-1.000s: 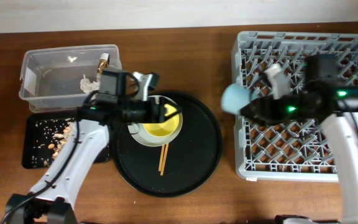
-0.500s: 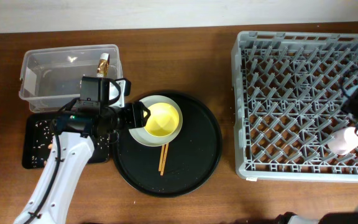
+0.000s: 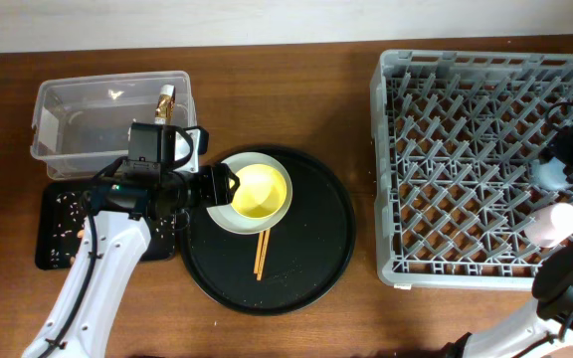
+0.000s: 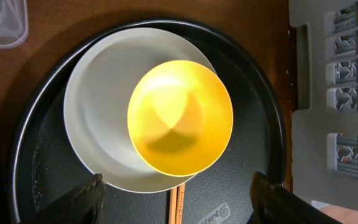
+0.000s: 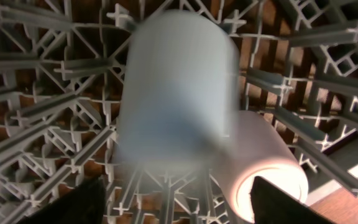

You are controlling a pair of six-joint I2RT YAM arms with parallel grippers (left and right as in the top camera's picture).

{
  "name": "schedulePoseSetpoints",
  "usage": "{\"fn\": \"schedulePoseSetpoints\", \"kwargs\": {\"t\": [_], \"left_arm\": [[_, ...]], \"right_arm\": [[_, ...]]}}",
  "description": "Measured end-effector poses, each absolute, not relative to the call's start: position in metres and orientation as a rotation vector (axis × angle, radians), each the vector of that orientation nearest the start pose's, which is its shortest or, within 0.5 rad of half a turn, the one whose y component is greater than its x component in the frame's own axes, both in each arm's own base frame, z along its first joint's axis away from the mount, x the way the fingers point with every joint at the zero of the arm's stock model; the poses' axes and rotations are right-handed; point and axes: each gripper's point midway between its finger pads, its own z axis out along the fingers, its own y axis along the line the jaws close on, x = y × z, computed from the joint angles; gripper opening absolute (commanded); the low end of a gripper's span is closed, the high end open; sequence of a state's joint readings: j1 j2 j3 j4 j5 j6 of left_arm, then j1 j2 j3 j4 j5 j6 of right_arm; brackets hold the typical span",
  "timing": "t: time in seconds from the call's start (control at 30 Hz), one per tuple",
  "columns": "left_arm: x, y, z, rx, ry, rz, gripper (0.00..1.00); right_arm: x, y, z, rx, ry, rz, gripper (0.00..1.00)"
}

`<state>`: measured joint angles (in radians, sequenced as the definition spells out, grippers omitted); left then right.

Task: Sort waste into correct bins and load items into the dishwasher rack
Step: 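Place the blue cup upside down in the rack beside the pink cup, then reach the right gripper to the yellow bowl and grasp its rim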

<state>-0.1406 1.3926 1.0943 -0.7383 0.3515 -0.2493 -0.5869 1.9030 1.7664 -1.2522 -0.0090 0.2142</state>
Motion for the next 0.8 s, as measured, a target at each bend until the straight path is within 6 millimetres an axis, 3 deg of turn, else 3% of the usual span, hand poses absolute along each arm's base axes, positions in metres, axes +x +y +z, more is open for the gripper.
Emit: {"fn": "schedulePoseSetpoints", "kwargs": {"t": [0.17, 0.33, 0.43, 0.5, 0.6, 0.77, 0.8], "left_arm": [[0.333, -0.107, 0.156, -0.015, 2.627, -0.594, 0.75], [0.331, -0.104, 0.154, -0.025, 2.642, -0.574, 0.75], [0.326, -0.095, 0.147, -0.049, 2.68, -0.508, 0.75], [0.321, -0.084, 0.141, -0.076, 2.717, -0.419, 0.78], [0.315, -0.066, 0.134, -0.134, 2.755, -0.281, 0.81], [0.306, -0.039, 0.127, -0.299, 2.782, -0.087, 0.87], [0.304, -0.034, 0.127, -0.338, 2.784, -0.052, 0.92]], "right_arm": [[0.34, -0.212, 0.148, 1.144, 2.724, 0.046, 0.72], [0.344, -0.188, 0.15, 1.081, 2.752, 0.23, 0.7], [0.353, -0.166, 0.164, 0.987, 2.744, 0.278, 0.7], [0.361, -0.137, 0.186, 0.845, 2.735, 0.291, 0.71], [0.369, -0.074, 0.218, 0.567, 2.741, 0.323, 0.71], [0.373, 0.027, 0.224, 0.182, 2.806, 0.396, 0.71], [0.372, 0.052, 0.224, 0.089, 2.814, 0.412, 0.7]]}}
